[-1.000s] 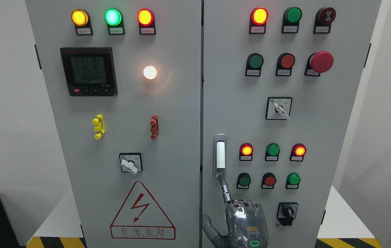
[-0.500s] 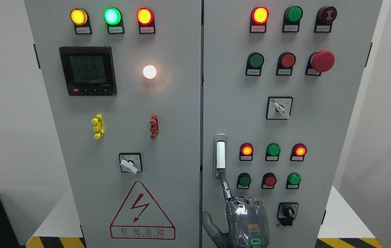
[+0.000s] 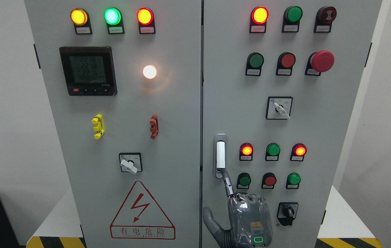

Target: Release door handle

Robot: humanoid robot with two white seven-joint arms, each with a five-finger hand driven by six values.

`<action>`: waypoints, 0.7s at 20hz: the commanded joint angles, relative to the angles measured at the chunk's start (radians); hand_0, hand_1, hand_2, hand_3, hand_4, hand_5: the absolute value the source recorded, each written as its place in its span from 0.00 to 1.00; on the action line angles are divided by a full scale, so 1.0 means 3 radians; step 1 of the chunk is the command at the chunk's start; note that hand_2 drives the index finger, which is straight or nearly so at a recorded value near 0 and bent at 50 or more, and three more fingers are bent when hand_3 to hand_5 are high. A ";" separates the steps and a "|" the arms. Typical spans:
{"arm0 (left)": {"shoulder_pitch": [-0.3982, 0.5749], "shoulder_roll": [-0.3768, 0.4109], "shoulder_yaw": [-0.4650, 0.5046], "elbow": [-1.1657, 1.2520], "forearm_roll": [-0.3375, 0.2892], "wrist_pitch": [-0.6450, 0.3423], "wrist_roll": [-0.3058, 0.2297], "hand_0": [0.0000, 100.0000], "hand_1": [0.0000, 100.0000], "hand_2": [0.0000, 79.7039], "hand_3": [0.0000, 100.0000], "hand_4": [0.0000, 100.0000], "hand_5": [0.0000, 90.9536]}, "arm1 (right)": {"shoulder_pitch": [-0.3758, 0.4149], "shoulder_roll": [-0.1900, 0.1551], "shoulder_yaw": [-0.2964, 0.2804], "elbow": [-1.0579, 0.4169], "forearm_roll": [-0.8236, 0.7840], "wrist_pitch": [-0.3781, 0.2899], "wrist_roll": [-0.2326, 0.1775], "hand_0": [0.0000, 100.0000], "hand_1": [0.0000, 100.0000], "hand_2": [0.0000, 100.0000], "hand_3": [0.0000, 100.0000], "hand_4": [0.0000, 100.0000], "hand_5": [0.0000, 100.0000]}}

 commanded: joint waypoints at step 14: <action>0.0000 0.0000 -0.0066 -0.0056 0.0000 0.0000 0.0003 0.00 0.00 0.03 0.09 0.01 0.00 | -0.0214 0.0003 -0.0110 -0.0180 -0.0045 0.0021 0.0121 0.28 0.27 0.72 1.00 0.95 0.92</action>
